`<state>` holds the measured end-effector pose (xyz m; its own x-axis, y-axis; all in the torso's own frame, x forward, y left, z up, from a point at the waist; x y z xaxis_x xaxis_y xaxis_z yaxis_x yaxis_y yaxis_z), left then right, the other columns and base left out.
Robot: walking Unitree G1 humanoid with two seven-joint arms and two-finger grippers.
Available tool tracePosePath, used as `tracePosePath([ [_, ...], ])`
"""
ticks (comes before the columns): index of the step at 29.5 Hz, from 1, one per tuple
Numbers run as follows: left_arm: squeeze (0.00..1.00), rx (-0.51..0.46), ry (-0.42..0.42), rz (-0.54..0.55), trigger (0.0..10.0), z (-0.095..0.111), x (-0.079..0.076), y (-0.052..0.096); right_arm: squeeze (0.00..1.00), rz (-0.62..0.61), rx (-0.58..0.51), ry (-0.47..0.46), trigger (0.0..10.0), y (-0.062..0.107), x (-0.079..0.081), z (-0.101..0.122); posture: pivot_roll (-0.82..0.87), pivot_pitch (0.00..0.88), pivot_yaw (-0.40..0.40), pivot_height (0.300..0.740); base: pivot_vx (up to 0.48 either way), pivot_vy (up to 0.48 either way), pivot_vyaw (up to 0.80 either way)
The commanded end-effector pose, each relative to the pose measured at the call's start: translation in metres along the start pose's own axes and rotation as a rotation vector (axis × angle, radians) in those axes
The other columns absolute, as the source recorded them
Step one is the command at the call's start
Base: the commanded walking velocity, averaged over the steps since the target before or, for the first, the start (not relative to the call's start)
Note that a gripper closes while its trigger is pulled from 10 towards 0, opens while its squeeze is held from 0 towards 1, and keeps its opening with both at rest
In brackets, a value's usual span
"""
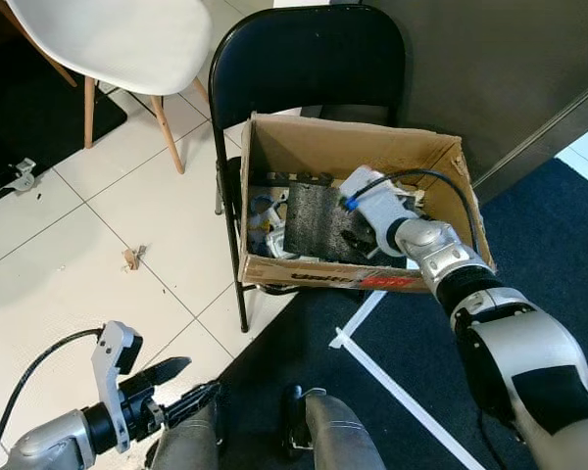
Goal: Picking trash to rubbish bin
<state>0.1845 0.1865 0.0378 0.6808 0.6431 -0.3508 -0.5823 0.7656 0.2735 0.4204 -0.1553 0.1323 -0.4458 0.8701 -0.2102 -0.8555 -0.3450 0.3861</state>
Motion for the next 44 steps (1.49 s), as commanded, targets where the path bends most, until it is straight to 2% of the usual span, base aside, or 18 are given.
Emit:
tracePosePath([
  [1,0.00,0.025,0.016,0.013,10.0,-0.007,-0.002,0.003,0.00,0.022,0.007,-0.091,10.0,0.004,-0.004,-0.010,0.14,0.328,-0.115,0.740,0.000,0.000,0.00],
  [2,0.00,0.020,0.012,0.024,10.0,-0.006,0.000,0.003,0.00,0.083,-0.031,-0.179,10.0,0.009,-0.007,-0.010,0.13,0.325,-0.113,0.740,0.000,0.000,0.00],
  [6,0.00,0.016,0.008,0.032,10.0,-0.005,0.002,0.002,0.00,0.213,-0.081,-0.304,10.0,0.023,-0.014,-0.015,0.13,0.321,-0.108,0.740,0.000,0.000,0.00],
  [8,0.00,0.016,0.008,0.032,10.0,-0.005,0.002,0.002,0.00,0.213,-0.081,-0.304,10.0,0.023,-0.014,-0.015,0.13,0.321,-0.108,0.740,0.000,0.000,0.00],
  [9,0.00,0.015,0.006,0.035,10.0,-0.005,0.003,0.002,0.00,0.252,-0.086,-0.356,10.0,0.029,-0.019,-0.020,0.12,0.320,-0.105,0.740,0.000,0.000,0.00],
  [13,0.00,0.015,-0.002,0.042,10.0,-0.004,0.006,0.001,0.00,0.331,-0.092,-0.415,10.0,0.043,-0.026,-0.030,0.12,0.318,-0.100,0.740,0.000,0.000,0.00],
  [18,0.00,-0.008,-0.033,0.094,10.0,0.005,0.020,0.000,0.00,0.614,0.019,-0.516,10.0,0.086,-0.028,-0.069,0.11,0.306,-0.082,0.740,0.000,0.000,0.00],
  [22,0.00,-0.008,-0.037,0.105,10.0,0.006,0.023,0.001,0.00,0.632,0.048,-0.545,10.0,0.091,-0.027,-0.077,0.11,0.302,-0.076,0.740,0.000,0.000,0.00],
  [23,0.00,-0.003,-0.046,0.112,10.0,0.007,0.027,0.002,0.00,0.669,0.144,-0.549,10.0,0.100,-0.019,-0.101,0.11,0.295,-0.067,0.740,0.000,0.000,0.00],
  [24,0.00,-0.001,-0.051,0.115,10.0,0.007,0.028,0.002,0.00,0.683,0.172,-0.549,10.0,0.102,-0.016,-0.108,0.11,0.295,-0.066,0.740,0.000,0.000,0.00],
  [26,0.00,-0.009,-0.058,0.136,10.0,0.009,0.032,0.003,0.00,0.655,0.201,-0.518,10.0,0.103,-0.014,-0.118,0.11,0.291,-0.061,0.740,0.000,0.000,0.00],
  [29,0.00,-0.023,-0.075,0.186,10.0,0.013,0.040,0.002,0.00,0.518,0.153,-0.496,10.0,0.096,-0.021,-0.119,0.11,0.286,-0.058,0.740,0.000,0.000,0.00],
  [30,0.00,-0.034,-0.081,0.211,10.0,0.015,0.045,0.002,0.00,0.428,0.095,-0.497,10.0,0.091,-0.028,-0.114,0.11,0.282,-0.056,0.740,0.000,0.000,0.00],
  [31,0.00,-0.034,-0.081,0.211,10.0,0.015,0.045,0.002,0.00,0.428,0.095,-0.497,10.0,0.091,-0.028,-0.114,0.11,0.282,-0.056,0.740,0.000,0.000,0.00],
  [33,0.00,-0.066,-0.094,0.272,10.0,0.023,0.055,0.001,0.00,0.308,-0.010,-0.570,10.0,0.085,-0.040,-0.104,0.11,0.272,-0.050,0.740,0.000,0.000,0.00],
  [40,0.00,-0.141,-0.152,0.369,10.0,0.044,0.070,0.000,0.00,0.219,-0.194,-0.662,10.0,0.076,-0.048,-0.081,0.11,0.257,-0.048,0.740,0.000,0.000,0.00],
  [43,0.00,-0.195,-0.164,0.409,10.0,0.056,0.075,-0.002,0.00,0.193,-0.254,-0.674,10.0,0.070,-0.048,-0.070,0.11,0.244,-0.047,0.740,0.000,0.000,0.00],
  [44,0.00,-0.242,-0.170,0.443,10.0,0.067,0.079,-0.006,0.00,0.184,-0.303,-0.684,10.0,0.063,-0.046,-0.057,0.10,0.234,-0.046,0.740,0.000,0.000,0.00],
])
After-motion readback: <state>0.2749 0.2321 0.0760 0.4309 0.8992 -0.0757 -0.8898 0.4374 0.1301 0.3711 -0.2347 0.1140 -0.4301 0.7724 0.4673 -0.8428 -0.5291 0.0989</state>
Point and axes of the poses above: a point about 5 cm out from each wrist's last joint towards the gripper, its own y axis pointing back from the gripper into the wrist, its own z axis along the axis of the wrist's last joint, x = y × z, the point moved 3 cm from there along -y, pointing out of the wrist towards the gripper, and after that the axes turned 8 degrees about -y, right-handed, at the moved point
